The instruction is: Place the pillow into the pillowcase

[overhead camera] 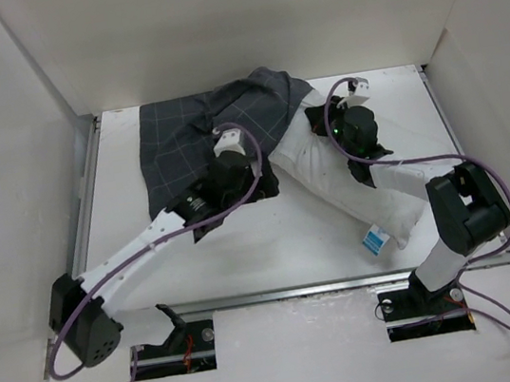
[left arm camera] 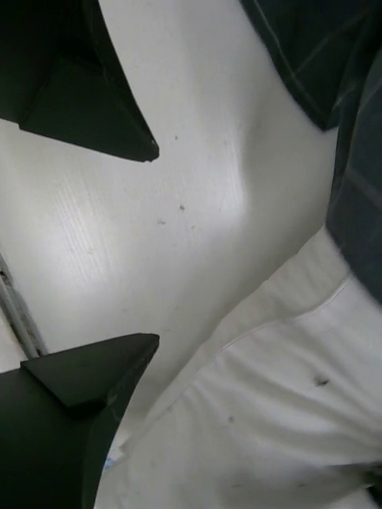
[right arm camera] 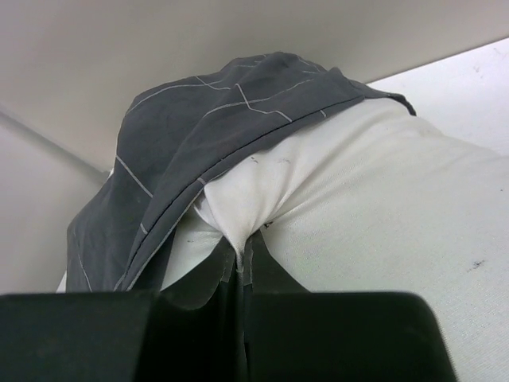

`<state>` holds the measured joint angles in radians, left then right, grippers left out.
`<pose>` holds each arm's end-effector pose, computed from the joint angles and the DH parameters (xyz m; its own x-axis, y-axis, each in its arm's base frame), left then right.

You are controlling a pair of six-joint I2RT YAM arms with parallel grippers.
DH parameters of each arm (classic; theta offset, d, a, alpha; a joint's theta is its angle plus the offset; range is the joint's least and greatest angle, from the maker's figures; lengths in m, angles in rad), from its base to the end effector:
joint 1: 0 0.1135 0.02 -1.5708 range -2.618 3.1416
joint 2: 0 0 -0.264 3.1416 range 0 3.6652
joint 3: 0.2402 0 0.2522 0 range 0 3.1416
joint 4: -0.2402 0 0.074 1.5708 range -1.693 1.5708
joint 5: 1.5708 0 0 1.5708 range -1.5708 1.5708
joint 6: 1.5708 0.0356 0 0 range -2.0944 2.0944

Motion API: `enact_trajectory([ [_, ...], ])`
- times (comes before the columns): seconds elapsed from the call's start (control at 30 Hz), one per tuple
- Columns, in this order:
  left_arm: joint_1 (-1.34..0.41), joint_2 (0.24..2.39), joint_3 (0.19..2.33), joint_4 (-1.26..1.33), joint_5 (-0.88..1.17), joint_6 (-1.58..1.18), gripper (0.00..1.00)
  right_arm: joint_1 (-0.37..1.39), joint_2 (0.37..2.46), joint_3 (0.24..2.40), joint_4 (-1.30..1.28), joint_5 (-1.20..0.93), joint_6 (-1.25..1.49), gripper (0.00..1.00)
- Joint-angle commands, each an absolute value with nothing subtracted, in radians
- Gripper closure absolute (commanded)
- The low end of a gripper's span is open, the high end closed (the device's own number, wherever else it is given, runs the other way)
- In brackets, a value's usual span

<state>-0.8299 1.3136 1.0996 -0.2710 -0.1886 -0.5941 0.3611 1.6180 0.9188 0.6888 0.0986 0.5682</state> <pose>0.2083 -0.2179 0.3246 -0.6038 -0.1546 -0.7820 0.3317 0.8433 -0.4228 0.3455 0.1267 0.2643 -0.1478 0.5166 -0.8434 -0.2135 0.8160 0.5372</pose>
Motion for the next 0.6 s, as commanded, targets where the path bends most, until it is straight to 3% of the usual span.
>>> enact_trajectory([
  [0.0, -0.827, 1.244, 1.008, -0.22, -0.431, -0.706, 0.17, 0.359, 1.586, 0.969, 0.838, 0.075, 0.618, 1.0],
  [0.17, -0.818, 1.307, 0.868, 0.112, -0.526, -0.661, 0.21, 0.35, 1.577, 1.023, 0.735, 0.064, 0.618, 1.0],
  [0.4, -0.799, 1.535, 0.931, 0.274, -0.75, -0.545, 0.08, 0.341, 1.568, 1.074, 0.671, -0.012, 0.647, 1.0],
  [0.57, -0.773, 1.627, 0.969, 0.379, -0.807, -0.486, 0.07, 0.322, 1.549, 1.132, 0.594, -0.08, 0.657, 1.0],
])
